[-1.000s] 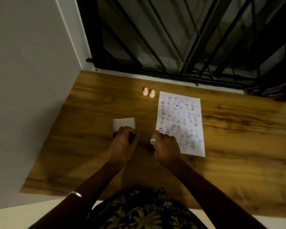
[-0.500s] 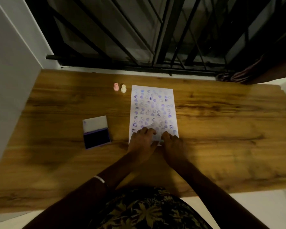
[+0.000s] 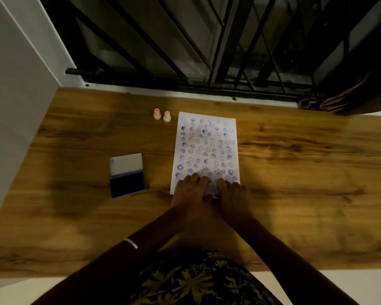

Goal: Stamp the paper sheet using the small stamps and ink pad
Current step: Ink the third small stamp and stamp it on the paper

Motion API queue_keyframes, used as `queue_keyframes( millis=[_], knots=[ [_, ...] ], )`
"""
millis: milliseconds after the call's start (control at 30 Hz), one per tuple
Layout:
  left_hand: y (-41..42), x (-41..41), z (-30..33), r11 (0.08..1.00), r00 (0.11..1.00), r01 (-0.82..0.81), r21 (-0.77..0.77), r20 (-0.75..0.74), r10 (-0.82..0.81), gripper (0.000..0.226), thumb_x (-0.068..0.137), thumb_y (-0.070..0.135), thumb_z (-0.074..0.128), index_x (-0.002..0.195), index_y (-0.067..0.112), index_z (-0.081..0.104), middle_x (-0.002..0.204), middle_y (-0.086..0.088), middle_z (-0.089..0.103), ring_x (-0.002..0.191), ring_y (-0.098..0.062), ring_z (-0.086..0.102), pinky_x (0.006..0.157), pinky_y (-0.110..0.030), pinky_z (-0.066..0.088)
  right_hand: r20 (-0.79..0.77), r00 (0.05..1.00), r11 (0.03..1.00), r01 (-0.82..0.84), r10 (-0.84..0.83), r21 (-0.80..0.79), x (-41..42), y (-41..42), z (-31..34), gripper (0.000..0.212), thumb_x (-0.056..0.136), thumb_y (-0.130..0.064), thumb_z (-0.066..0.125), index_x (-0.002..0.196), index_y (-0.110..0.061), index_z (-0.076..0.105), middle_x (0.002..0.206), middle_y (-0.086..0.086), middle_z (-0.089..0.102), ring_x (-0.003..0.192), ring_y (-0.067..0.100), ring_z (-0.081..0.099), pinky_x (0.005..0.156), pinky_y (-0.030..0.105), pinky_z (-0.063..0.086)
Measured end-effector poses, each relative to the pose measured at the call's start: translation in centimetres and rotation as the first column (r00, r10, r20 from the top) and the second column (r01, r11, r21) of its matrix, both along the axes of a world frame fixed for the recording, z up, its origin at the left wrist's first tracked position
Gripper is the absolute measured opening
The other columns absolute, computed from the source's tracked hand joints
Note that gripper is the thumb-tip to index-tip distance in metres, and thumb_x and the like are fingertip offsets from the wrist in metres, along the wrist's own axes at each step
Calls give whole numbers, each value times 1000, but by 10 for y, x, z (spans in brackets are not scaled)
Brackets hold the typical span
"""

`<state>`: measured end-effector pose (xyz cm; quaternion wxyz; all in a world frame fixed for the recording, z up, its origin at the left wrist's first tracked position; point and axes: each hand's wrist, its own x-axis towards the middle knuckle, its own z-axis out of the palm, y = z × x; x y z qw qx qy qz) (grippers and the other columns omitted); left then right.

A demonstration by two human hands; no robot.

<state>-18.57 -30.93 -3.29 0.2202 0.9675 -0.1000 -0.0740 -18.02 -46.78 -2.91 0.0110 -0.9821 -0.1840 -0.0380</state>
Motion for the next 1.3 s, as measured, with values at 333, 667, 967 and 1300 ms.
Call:
queue_keyframes(
  millis=[333, 667, 967, 1300],
  knots=[
    [0, 2, 1, 993, 998, 44, 108, -53, -39, 51, 92, 50, 45, 136, 24, 38, 141, -8, 41, 127, -27, 41, 105, -43, 35, -21, 1000, 1000, 6, -6, 0, 0, 1, 4, 38, 73, -40, 70, 100, -19, 55, 83, 1, 69, 70, 25, 64, 63, 39, 49],
    [1, 1, 3, 998, 999, 27, 61, 20, -28, 47, 89, 47, 49, 129, 23, 45, 129, -8, 51, 114, -28, 51, 94, -43, 43, 60, 998, 995, 5, -11, 100, 0, -2, 27, 36, 73, -26, 75, 97, -12, 53, 72, 4, 65, 60, 26, 63, 60, 34, 47],
    [20, 7, 35, 501, 780, -623, -601, -520, 348, 28, 100, 33, 41, 103, 16, 62, 83, 7, 60, 77, -13, 57, 65, -21, 42, 26, 998, 966, -54, 49, 253, -8, 41, 52, 13, 90, -22, 58, 99, -16, 51, 74, 3, 64, 64, 22, 61, 66, 35, 47],
    [79, -12, 51, -115, 529, -844, -523, -848, -29, 56, 97, 51, 36, 125, 8, 58, 125, -15, 63, 115, -28, 59, 80, -33, 52, -59, 979, 965, -178, 193, 195, -19, 119, 58, 31, 79, -12, 63, 108, -13, 52, 88, 8, 67, 73, 26, 61, 72, 39, 44]
  ],
)
